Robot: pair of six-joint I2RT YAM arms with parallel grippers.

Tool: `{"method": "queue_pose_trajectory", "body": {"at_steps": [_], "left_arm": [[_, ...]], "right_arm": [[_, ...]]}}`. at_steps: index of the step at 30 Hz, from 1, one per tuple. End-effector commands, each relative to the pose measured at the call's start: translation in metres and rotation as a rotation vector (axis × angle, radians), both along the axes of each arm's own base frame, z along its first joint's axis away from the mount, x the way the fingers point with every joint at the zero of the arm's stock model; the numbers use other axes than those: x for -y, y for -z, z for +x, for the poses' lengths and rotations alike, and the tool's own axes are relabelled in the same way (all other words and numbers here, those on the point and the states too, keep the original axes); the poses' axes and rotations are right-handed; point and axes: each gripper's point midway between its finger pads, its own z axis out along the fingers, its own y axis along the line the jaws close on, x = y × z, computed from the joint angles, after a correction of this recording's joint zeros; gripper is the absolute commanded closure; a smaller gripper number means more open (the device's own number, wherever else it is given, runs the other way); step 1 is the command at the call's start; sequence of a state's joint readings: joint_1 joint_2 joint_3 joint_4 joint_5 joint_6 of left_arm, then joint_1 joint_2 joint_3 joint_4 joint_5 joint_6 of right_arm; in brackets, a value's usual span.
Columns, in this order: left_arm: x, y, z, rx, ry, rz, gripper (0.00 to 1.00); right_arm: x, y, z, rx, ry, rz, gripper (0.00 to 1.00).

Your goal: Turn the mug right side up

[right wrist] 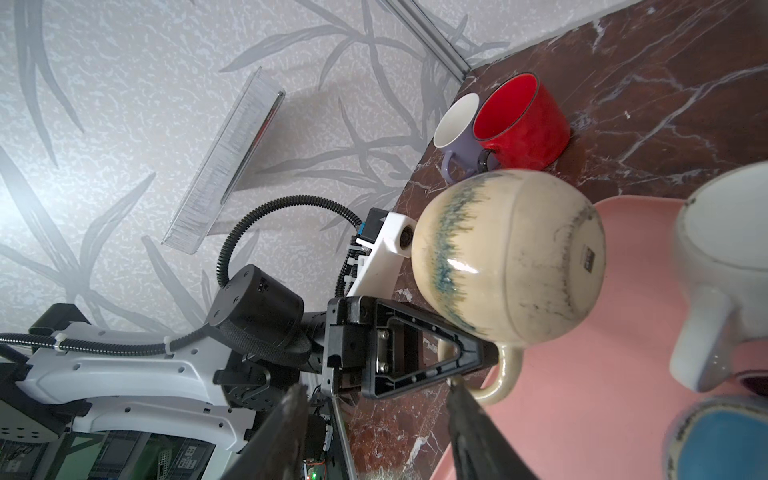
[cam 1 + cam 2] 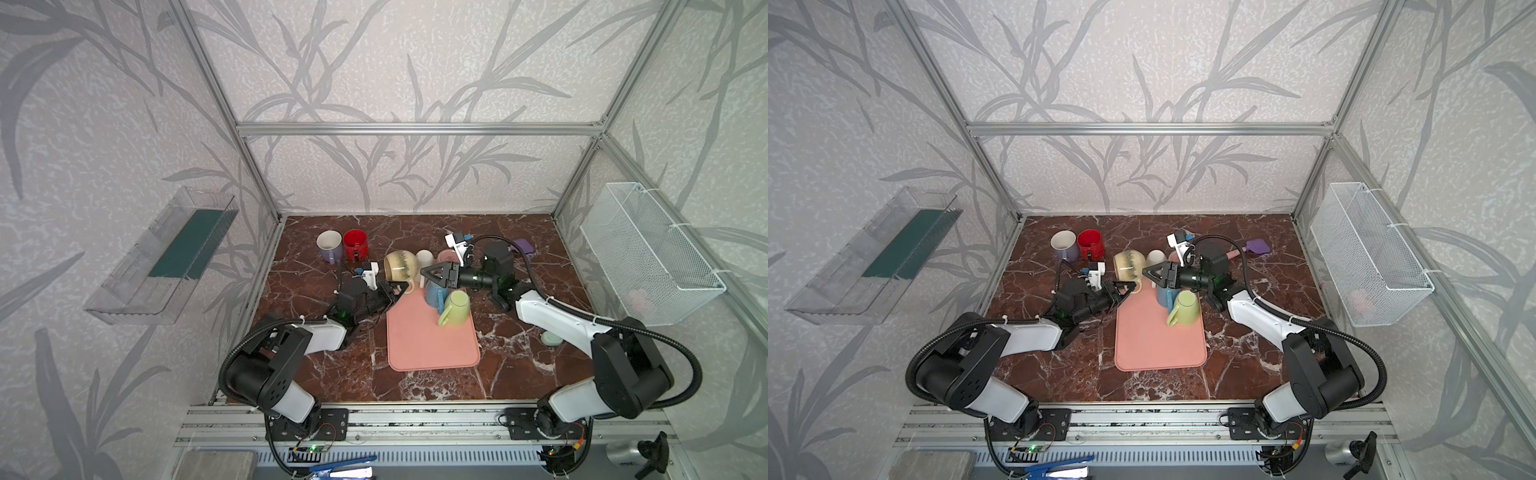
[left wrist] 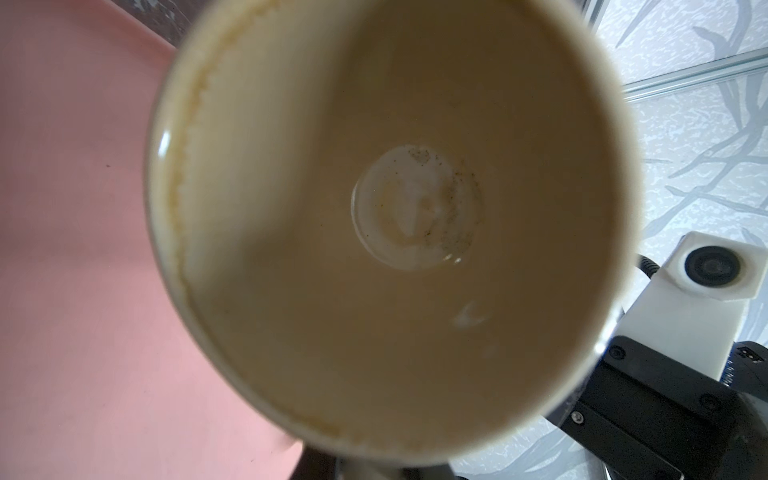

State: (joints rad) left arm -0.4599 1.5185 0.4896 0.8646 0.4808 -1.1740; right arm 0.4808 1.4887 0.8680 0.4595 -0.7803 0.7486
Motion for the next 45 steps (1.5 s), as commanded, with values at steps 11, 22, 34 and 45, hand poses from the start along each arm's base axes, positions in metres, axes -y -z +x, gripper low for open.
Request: {"method": "queue_pose_trajectory", "body": {"at_steps": [11,22,34,45], "left_arm": [[-0.041,-0.082,0.013,0.148,-0.040,0.360,1.00],[-0.070,-0.099,0.039,0.064,-0.034,0.727,1.00],[-0.084,-0.086,0.091,-0.008,-0.008,1.036,1.00],[-0.076,-0.054,0.145,-0.053,0.017,1.156,1.00]], "right_arm": [[0.017,-0.008,-0.018,0.069,0.013,-0.030,0.45],[0.034,-0.004,-0.033,0.090,0.072,-0.126,0.41],[0.039,-0.002,-0.040,0.155,0.110,-0.247,0.26],[0.044,0.017,-0.027,0.140,0.156,-0.296,0.19]]}}
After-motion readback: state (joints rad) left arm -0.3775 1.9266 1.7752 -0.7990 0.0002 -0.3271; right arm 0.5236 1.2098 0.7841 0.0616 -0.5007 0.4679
